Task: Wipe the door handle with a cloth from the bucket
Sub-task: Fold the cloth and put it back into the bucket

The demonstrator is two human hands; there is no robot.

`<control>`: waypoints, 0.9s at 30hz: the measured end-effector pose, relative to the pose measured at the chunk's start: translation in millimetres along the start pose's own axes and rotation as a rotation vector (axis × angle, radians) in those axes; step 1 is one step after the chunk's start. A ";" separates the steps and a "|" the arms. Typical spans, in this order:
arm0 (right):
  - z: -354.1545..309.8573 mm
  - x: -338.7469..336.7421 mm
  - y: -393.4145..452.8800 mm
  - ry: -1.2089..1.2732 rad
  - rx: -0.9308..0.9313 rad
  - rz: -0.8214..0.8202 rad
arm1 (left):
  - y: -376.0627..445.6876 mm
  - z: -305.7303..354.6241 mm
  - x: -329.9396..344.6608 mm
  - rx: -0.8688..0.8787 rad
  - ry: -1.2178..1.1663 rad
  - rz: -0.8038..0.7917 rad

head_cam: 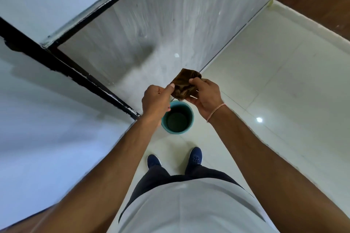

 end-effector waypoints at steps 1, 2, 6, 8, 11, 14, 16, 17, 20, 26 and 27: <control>1.7 1.1 2.9 0.021 0.013 -0.016 | -0.6 -3.0 2.9 -0.080 -0.059 -0.018; 3.9 2.2 5.1 0.058 0.030 -0.039 | -0.7 -6.1 5.9 -0.155 -0.139 -0.048; 12.0 5.7 10.0 0.115 0.096 -0.057 | 2.4 -16.3 11.2 -0.317 -0.493 -0.110; 15.0 5.6 9.2 -0.039 0.066 -0.021 | 8.0 -18.9 7.4 -0.301 -0.576 -0.031; 22.4 8.1 7.3 -0.372 -0.042 0.019 | 13.2 -15.7 -1.3 -0.252 -0.613 0.049; 28.4 14.5 0.5 -0.753 -0.263 0.074 | 18.0 -16.3 -12.1 -0.215 -0.584 0.073; 31.0 17.8 -4.5 -0.943 -0.496 0.128 | 21.8 -19.0 -17.1 -0.195 -0.540 0.092; 32.2 20.0 -5.7 -1.016 -0.616 0.149 | 23.1 -19.6 -18.9 -0.189 -0.519 0.101; 37.9 27.3 -7.4 -1.152 -0.808 0.104 | 25.6 -24.8 -20.6 -0.163 -0.463 0.117; 51.9 35.8 -19.7 -1.279 -0.711 -0.084 | 36.7 -42.8 -22.4 -0.176 -0.407 0.110; 55.0 36.3 -18.5 -1.287 -0.704 -0.064 | 39.5 -45.9 -22.4 -0.191 -0.405 0.095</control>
Point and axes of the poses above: each hand's wrist, its own y-axis towards the middle knuckle, its own x-axis out of the palm, z = x × y, the point moved 2 cm from there along y, towards the middle knuckle, and after that the axes turned 12 degrees about -y, right-handed, at the moved point
